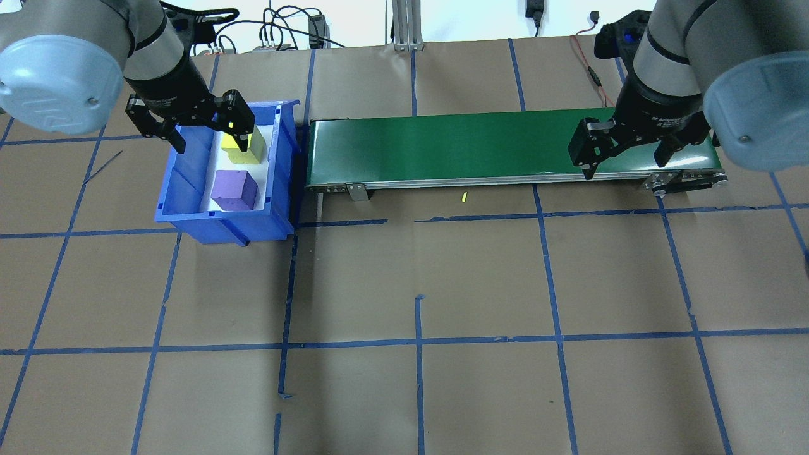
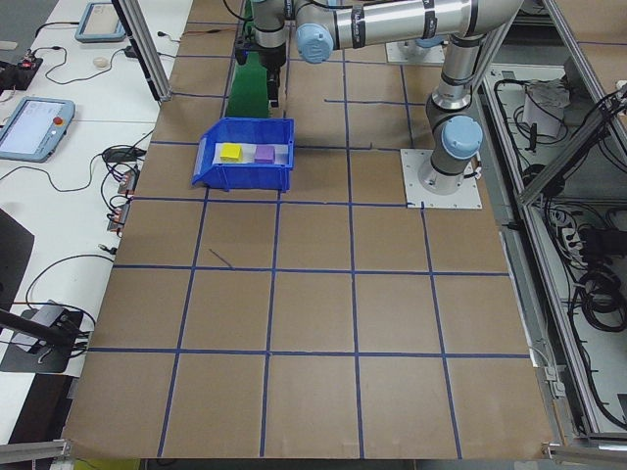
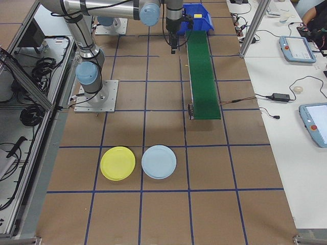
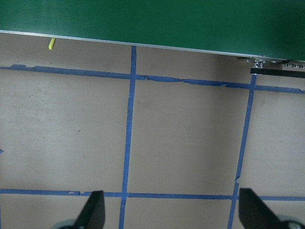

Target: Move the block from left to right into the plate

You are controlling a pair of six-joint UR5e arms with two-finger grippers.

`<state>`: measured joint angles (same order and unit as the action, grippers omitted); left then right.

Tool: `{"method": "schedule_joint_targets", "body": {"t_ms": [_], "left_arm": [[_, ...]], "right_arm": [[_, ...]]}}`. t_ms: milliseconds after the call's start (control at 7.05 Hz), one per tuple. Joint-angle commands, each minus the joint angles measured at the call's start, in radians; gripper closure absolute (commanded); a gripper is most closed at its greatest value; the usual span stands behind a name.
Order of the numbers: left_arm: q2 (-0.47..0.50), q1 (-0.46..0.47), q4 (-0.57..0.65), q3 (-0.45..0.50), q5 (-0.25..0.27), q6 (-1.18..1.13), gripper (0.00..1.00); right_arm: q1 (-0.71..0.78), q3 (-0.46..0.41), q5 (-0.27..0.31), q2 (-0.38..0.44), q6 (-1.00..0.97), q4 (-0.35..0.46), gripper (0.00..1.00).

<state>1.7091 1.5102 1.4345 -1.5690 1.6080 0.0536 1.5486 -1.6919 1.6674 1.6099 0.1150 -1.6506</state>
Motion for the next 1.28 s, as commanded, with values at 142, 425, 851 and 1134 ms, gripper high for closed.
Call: {"method": "schedule_joint_targets", "body": {"t_ms": [142, 425, 851, 1134], "left_arm": [[0.010, -0.013, 0.000, 0.003, -0.003, 0.014, 0.00], [0.097, -0.050, -0.090, -0.012, -0.002, 0.115, 0.00], [0.219, -0.090, -0.218, -0.043, -0.002, 0.212, 0.00], [0.269, -0.096, -0.284, -0.069, 0.001, 0.218, 0.00]], "right_arm": [[0.004, -0.003, 0.002, 0.001, 0.000, -0.002, 0.00], [0.007, -0.005, -0.006, -0.008, -0.002, -0.020, 0.00], [0.008, -0.009, -0.003, -0.005, 0.020, -0.018, 0.00], [0.013, -0.008, -0.063, -0.008, 0.037, -0.018, 0.00]]}}
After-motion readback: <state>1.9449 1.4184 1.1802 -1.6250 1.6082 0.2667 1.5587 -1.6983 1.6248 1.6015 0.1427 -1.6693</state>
